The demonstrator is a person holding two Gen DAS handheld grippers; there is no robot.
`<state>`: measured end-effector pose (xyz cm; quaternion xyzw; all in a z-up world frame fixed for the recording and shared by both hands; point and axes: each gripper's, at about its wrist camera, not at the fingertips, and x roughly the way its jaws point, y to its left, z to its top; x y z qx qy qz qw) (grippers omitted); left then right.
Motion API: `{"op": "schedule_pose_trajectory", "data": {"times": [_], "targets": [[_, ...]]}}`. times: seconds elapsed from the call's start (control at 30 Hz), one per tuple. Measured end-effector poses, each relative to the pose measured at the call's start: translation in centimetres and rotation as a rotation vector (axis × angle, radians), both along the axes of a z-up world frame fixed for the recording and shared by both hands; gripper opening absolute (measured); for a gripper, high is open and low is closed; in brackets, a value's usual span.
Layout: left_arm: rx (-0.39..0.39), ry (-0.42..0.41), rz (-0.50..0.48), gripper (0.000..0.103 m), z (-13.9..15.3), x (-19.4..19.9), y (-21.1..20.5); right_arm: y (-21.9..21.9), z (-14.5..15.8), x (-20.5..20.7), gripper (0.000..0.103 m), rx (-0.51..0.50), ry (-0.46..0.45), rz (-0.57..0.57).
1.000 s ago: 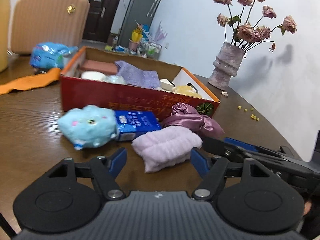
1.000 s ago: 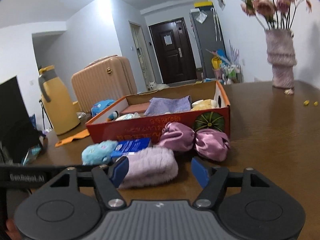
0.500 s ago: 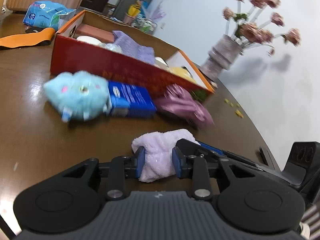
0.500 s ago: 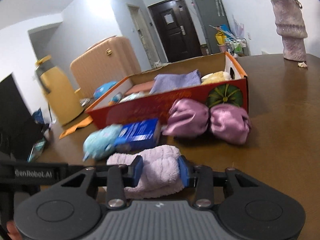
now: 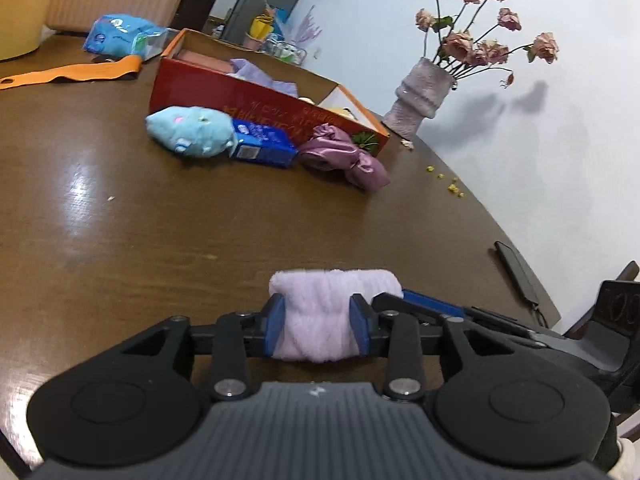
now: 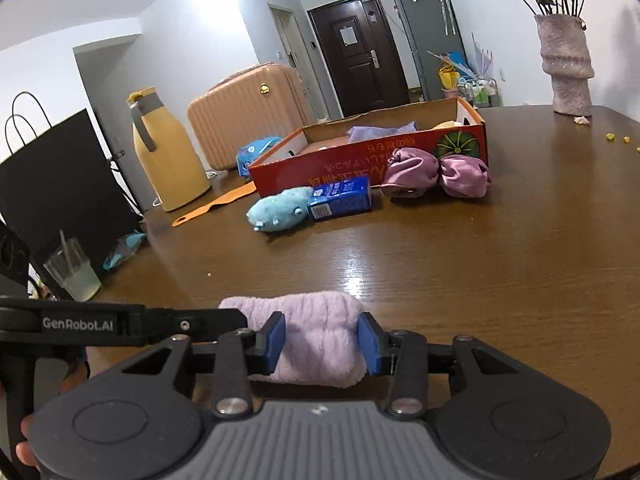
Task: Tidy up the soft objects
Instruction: 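Carry the lavender towel into the box with both grippers and release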
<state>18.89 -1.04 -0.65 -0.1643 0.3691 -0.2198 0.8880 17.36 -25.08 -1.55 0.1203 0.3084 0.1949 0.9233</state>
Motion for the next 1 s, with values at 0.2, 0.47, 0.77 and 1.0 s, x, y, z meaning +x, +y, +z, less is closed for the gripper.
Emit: {"op": "schedule_pose_trajectory", "data": {"times": [0.2, 0.47, 0.77, 1.0], "targets": [[0.008, -0.014, 0.024, 0.049, 0.0, -0.4, 0.4, -0.4, 0.2, -0.4, 0.04, 0.006, -0.025, -0.02], [0.017, 0.014, 0.01, 0.049, -1.0, 1.6, -0.7, -0.4, -1.0, 1.3, 0.041, 0.024, 0.003, -0.043], [0.01, -0.004, -0.029, 0.023, -0.6, 3.0, -0.9, 0.0, -1.4, 3.0, 0.025, 0.038, 0.02, 0.006], [-0.013, -0.155, -0.076, 0.022, 5.5, 10.1, -1.3, -1.2, 3.7, 8.7, 0.024, 0.056, -0.111, 0.023]]}}
